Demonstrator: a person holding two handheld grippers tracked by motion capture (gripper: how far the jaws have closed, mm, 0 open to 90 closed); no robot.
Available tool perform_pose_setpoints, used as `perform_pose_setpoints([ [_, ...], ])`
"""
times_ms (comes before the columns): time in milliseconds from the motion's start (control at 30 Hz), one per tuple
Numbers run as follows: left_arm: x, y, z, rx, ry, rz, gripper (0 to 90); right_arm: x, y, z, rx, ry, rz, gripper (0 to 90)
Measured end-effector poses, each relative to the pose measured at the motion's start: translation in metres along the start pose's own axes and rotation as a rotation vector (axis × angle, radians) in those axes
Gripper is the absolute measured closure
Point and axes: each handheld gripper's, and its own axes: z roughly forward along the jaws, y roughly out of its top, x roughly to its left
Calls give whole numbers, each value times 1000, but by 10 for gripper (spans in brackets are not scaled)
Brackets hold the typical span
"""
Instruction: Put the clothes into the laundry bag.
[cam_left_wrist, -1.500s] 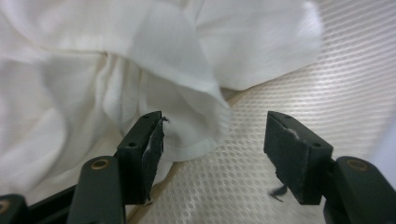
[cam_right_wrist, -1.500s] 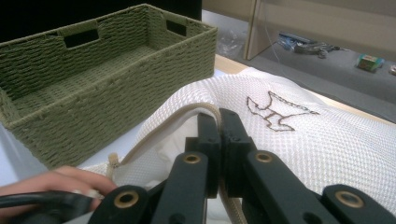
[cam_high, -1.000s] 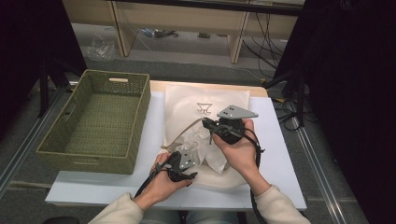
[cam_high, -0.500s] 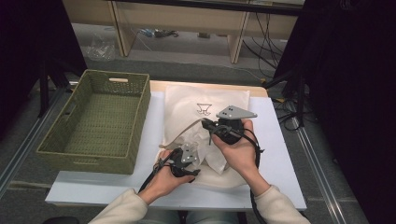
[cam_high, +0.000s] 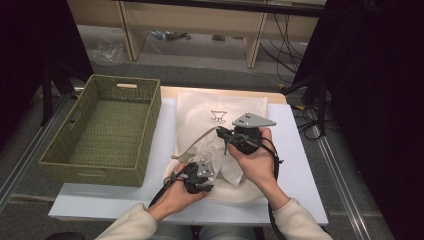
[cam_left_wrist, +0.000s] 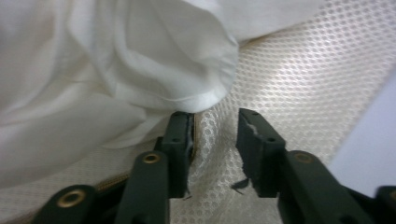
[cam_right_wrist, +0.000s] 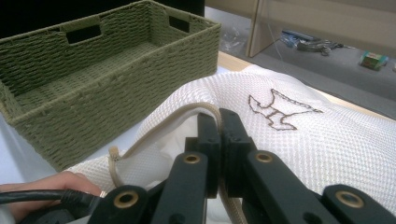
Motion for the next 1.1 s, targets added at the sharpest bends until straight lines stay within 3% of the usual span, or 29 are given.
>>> perform_pose_setpoints([
  [167, -11, 1, -7, 16, -13, 83, 815, -1, 0, 0, 6, 8, 10, 891],
  [533, -46, -1, -52, -87, -89, 252, 837, -1, -1, 1, 7, -10, 2, 891],
  [700, -43, -4, -67, -140, -83, 245, 836, -1, -2, 2, 27, 7, 7, 891],
  [800, -39, -3, -69, -164, -93, 218, 832, 0, -3, 4, 37, 12, 12, 891],
  [933, -35, -5, -64, -148, -74, 187, 824, 0, -4, 5, 31, 13, 13, 891],
  [967, -34, -5, -63, -145, -79, 188, 825, -1, -4, 6, 29, 14, -4, 891],
  [1100, -36, -6, -62, -148, -87, 197, 830, -1, -4, 5, 26, 7, 5, 891],
])
